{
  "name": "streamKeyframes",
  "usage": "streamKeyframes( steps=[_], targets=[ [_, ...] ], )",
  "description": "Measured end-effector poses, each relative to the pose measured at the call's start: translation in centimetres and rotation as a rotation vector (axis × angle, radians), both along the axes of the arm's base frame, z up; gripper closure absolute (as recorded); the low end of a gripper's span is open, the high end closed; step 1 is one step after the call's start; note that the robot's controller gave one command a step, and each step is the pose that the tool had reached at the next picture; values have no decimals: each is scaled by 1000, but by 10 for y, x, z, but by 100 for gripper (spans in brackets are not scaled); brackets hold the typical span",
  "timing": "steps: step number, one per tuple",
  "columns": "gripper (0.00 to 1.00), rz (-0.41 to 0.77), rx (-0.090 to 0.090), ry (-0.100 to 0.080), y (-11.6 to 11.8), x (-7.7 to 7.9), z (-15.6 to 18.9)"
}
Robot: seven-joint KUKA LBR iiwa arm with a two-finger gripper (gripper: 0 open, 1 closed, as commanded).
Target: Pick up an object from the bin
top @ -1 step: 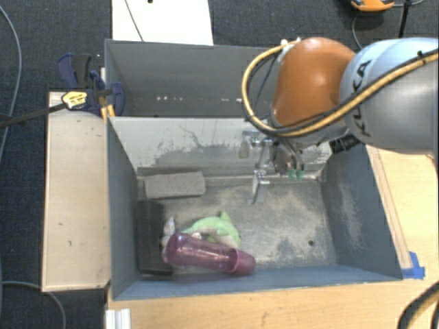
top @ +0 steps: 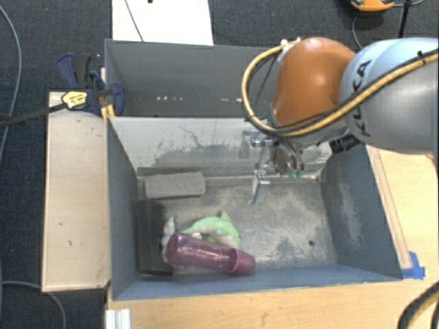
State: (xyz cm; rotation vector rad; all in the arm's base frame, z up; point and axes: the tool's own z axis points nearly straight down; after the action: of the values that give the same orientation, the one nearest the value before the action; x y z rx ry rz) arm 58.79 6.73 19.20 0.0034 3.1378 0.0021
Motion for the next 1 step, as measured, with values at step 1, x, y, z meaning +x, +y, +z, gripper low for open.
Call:
streamKeyframes(
  steps=[1],
  targets=[
    [0, -2, 1, -7, 37, -21, -49]
  ],
)
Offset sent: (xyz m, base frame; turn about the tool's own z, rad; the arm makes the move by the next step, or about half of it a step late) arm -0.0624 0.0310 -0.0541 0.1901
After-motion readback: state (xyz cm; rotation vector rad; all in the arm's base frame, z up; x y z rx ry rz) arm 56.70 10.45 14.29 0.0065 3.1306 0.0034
